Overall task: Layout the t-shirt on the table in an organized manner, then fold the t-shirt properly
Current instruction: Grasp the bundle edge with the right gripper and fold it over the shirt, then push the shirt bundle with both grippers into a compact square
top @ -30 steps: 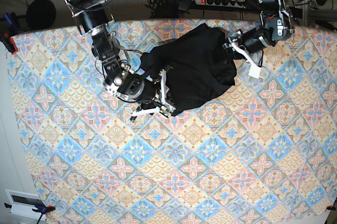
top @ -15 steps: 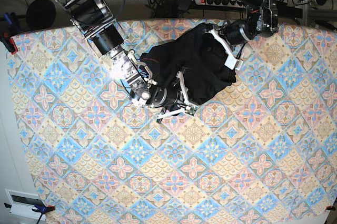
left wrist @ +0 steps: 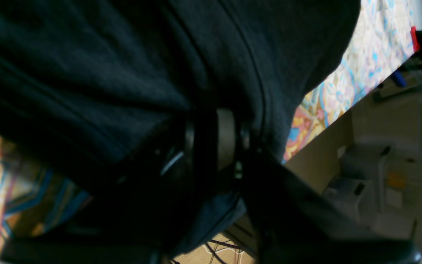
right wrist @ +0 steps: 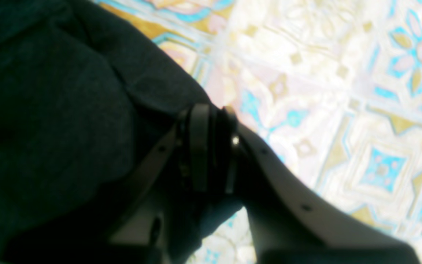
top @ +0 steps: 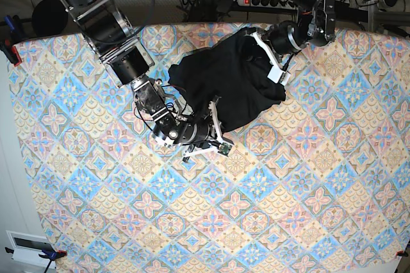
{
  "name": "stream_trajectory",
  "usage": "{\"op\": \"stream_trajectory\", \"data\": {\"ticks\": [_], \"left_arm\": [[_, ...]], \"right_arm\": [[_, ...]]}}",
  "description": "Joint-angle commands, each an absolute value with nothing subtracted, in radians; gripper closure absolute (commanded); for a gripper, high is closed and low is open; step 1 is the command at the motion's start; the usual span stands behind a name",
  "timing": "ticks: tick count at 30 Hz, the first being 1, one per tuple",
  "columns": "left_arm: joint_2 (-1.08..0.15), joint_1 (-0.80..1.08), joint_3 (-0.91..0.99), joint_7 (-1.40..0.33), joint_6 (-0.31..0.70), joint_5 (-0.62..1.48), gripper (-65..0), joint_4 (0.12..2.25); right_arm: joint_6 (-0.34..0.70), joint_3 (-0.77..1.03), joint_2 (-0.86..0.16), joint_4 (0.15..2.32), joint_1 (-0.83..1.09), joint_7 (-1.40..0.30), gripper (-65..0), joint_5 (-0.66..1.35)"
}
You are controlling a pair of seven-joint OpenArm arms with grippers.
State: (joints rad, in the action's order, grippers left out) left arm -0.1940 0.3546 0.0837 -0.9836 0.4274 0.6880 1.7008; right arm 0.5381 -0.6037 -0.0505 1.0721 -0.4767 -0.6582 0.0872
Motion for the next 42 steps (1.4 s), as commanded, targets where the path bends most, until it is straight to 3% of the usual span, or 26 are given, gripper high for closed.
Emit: {"op": "stream_trajectory", "data": {"ticks": [1, 16, 23, 29, 37, 42], "left_arm": [[-0.202, 0.344, 0.087, -1.012, 0.417, 0.653, -8.0, 1.707], [-0.217, 0.205, 0.085, -1.013, 0.417, 0.599, -8.0, 1.702], [-0.254, 0.143, 0.137, -1.024, 0.417, 0.608, -8.0, 1.724], [-0.248, 0.222, 0.26, -1.142, 0.417, 0.788, -8.0, 1.867], [-0.203, 0.392, 0.257, -1.141, 0.417, 0.874, -8.0, 1.897], [-0.16, 0.461, 0.223, -1.139, 0.418, 0.869, -6.2, 1.94]], "right_arm": [[0.53, -0.57, -0.058, 1.082, -0.504, -0.659, -6.1, 0.077], [0.53, -0.522, -0.231, 1.167, -0.489, -0.664, -5.9, 0.079], [0.53, -0.387, -0.236, 1.31, -0.415, -0.67, -5.9, 0.079], [0.53, -0.38, -0.236, 1.325, -0.41, -0.67, -5.9, 0.079], [0.53, -0.381, -0.228, 1.326, -0.41, -0.664, -5.9, 0.079], [0.532, -0.394, -0.163, 1.316, -0.414, -0.662, -5.9, 0.077]]}}
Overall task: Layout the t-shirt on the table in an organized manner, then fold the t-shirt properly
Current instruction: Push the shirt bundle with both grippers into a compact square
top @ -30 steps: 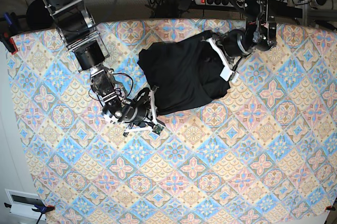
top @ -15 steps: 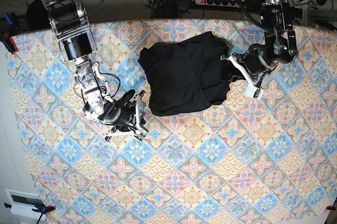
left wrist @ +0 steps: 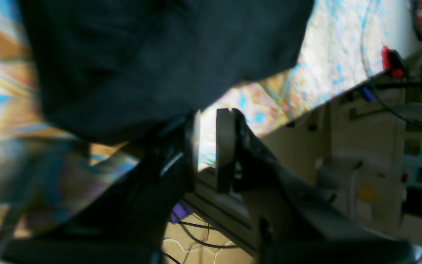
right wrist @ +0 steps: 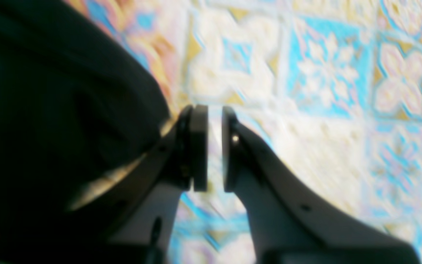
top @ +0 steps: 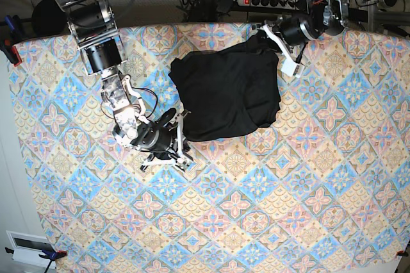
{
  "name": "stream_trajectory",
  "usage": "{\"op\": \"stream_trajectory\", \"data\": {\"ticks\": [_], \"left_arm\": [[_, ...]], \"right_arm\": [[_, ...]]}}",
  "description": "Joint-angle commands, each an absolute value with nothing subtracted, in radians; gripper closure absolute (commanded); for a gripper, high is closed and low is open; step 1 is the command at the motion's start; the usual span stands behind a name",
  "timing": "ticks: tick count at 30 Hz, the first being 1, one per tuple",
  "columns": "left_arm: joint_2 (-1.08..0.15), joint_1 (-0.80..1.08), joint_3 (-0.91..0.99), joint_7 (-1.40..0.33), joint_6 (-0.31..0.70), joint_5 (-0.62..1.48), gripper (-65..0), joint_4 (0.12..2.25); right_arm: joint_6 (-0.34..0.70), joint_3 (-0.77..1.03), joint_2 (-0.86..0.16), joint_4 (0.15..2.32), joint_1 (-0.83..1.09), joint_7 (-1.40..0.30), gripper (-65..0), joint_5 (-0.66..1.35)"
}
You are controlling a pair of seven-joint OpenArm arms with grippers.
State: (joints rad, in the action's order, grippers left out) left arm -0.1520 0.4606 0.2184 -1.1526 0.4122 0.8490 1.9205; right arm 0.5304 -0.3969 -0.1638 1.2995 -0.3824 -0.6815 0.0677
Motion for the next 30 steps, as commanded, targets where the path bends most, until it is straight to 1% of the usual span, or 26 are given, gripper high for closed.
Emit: {"op": "stream_trajectory", "data": {"ticks": [1, 2, 3, 6, 10, 13, 15, 19, 20, 23, 26, 30], "left_arm": [[-0.16, 0.463, 0.203, -1.139, 0.418, 0.869, -4.2, 1.942], [-0.162, 0.461, 0.18, -1.139, 0.417, 0.865, -1.4, 1.94], [-0.162, 0.46, 0.166, -1.139, 0.417, 0.849, 0.0, 1.936], [-0.148, 0.455, 0.156, -1.116, 0.417, 0.773, -0.4, 1.928], [-0.13, 0.455, 0.124, -1.073, 0.417, 0.684, -0.1, 1.914], [-0.128, 0.429, 0.074, -1.041, 0.415, 0.608, -0.1, 1.86], [-0.128, 0.426, 0.064, -1.015, 0.415, 0.575, -0.1, 1.827], [-0.133, 0.421, 0.064, -0.977, 0.415, 0.515, -0.1, 1.778], [-0.136, 0.409, 0.064, -0.97, 0.415, 0.503, -0.1, 1.767], [-0.156, 0.377, 0.064, -0.963, 0.415, 0.467, -0.1, 1.724], [-0.171, 0.328, 0.064, -0.963, 0.415, 0.447, -0.1, 1.689], [-0.179, 0.275, 0.062, -0.963, 0.415, 0.406, -0.1, 1.685]], "right_arm": [[0.532, -0.412, -0.159, 1.316, -0.429, -0.662, -5.9, 0.077], [0.532, -0.44, -0.153, 1.314, -0.449, -0.665, -5.8, 0.077], [0.532, -0.467, -0.153, 1.313, -0.466, -0.665, -5.8, 0.077], [0.532, -0.545, -0.12, 1.253, -0.501, -0.661, -5.2, 0.077], [0.532, -0.602, -0.093, 1.107, -0.527, -0.639, -1.4, 0.077], [0.532, -0.67, -0.084, 1.007, -0.558, -0.604, -1.4, 0.077], [0.532, -0.73, -0.084, 0.983, -0.57, -0.601, -1.4, 0.077], [0.532, -0.82, -0.09, 1.012, -0.57, -0.624, -1.3, 0.077], [0.533, -0.831, -0.096, 1.024, -0.57, -0.642, -1.3, 0.077], [0.535, -0.865, -0.16, 1.09, -0.564, -0.676, -1.2, 0.077], [0.535, -0.891, -0.242, 1.191, -0.558, -0.7, -1.2, 0.079], [0.535, -0.885, -0.3, 1.296, -0.486, -0.737, -1.2, 0.079]]}}
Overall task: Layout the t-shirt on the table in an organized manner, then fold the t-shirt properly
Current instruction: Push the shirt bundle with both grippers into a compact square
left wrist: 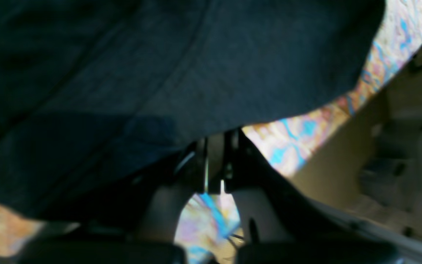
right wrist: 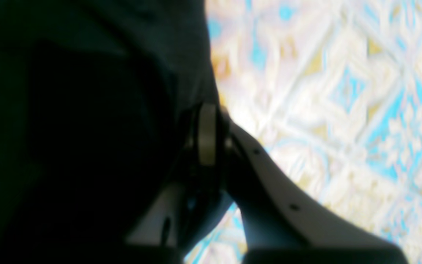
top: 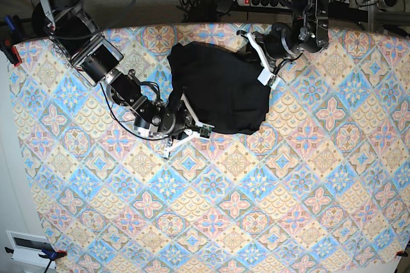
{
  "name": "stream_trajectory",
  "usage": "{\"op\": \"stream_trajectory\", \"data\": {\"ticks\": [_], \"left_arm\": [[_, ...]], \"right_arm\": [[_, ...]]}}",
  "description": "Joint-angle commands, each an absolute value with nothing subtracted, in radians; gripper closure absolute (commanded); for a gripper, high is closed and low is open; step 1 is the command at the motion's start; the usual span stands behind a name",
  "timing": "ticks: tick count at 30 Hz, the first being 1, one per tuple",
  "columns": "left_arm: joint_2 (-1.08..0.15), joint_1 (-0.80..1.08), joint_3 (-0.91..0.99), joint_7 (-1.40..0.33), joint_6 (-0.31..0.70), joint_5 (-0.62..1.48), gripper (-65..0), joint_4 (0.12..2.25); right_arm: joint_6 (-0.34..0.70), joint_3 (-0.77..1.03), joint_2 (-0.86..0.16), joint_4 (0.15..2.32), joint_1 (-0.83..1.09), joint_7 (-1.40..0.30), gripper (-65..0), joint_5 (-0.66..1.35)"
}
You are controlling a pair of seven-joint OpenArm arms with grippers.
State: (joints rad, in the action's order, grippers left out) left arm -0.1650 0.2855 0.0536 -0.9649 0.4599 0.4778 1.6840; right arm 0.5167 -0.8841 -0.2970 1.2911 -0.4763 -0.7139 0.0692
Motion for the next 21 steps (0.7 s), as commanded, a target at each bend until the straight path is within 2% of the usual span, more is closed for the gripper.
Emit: {"op": "stream_trajectory", "data": {"ticks": [1, 8, 14, 21], "left_arm": [[-0.179, 0.257, 0.061, -0.963, 0.415, 0.39, -0.1, 1.679], [-0.177, 0.082, -0.059, -0.961, 0.415, 0.297, -0.2, 1.544], [-0.174, -0.036, -0.124, -0.917, 0.415, 0.282, -0.2, 1.472], [-0.12, -0.159, -0.136, -0.908, 0.415, 0.275, -0.2, 1.391]], "right_arm": [[0.535, -0.883, -0.317, 1.322, -0.469, -0.745, -1.2, 0.079], [0.535, -0.869, -0.415, 1.474, -0.367, -0.82, -1.1, 0.081], [0.535, -0.679, -0.429, 1.54, -0.222, -0.857, -1.1, 0.079], [0.535, -0.55, -0.441, 1.624, -0.107, -0.891, -1.1, 0.079]]}}
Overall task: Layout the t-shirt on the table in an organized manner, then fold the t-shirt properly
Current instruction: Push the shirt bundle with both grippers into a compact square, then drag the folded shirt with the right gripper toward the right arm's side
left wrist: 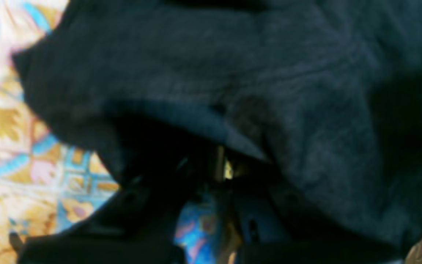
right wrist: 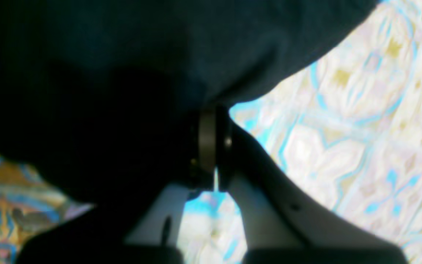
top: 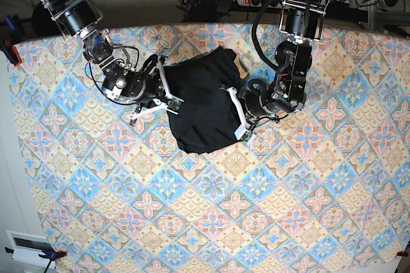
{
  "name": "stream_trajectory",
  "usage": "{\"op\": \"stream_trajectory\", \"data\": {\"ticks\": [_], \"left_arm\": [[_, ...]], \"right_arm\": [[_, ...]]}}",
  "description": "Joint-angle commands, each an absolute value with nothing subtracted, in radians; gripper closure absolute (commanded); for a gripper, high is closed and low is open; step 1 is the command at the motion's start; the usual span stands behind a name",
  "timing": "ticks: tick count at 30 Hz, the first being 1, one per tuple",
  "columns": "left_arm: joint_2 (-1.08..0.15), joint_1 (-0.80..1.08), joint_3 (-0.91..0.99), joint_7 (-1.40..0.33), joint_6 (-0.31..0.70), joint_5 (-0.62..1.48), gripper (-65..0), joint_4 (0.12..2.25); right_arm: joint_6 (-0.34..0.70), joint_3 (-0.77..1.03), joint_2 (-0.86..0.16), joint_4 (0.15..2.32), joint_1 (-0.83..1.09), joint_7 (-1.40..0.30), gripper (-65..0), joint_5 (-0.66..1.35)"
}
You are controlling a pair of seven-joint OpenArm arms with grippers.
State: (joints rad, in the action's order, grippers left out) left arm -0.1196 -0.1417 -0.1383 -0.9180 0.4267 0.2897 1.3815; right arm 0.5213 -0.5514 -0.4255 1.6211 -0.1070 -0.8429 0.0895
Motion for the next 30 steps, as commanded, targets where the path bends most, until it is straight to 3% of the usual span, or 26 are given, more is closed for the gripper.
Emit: {"op": "stream_trajectory", "data": {"ticks": [1, 7, 13, 20, 30], "left_arm": [[-0.107, -0.17, -0.133, -0.908, 0.415, 0.275, -0.2, 1.389], [-0.067, -0.213, -0.125, -0.915, 0.415, 0.277, -0.2, 1.391], [-0.064, -0.185, 0.047, -0.917, 0.415, 0.286, -0.2, 1.399], [-0.064, -0.065, 0.289, -0.917, 0.415, 0.321, -0.2, 1.537], [-0.07, 0.067, 0.486, -0.952, 0.415, 0.493, -0.2, 1.623]], "right_arm": [[0.535, -0.535, -0.443, 1.639, -0.096, -0.891, -1.1, 0.079], [0.535, -0.394, -0.441, 1.735, -0.048, -0.889, -1.1, 0.079], [0.535, -0.257, -0.42, 1.882, 0.044, -0.885, -1.1, 0.084], [0.535, -0.219, -0.259, 1.992, 0.128, -0.885, -1.1, 0.084], [0.535, -0.404, -0.044, 1.894, 0.048, -0.88, 0.0, 0.085]]}}
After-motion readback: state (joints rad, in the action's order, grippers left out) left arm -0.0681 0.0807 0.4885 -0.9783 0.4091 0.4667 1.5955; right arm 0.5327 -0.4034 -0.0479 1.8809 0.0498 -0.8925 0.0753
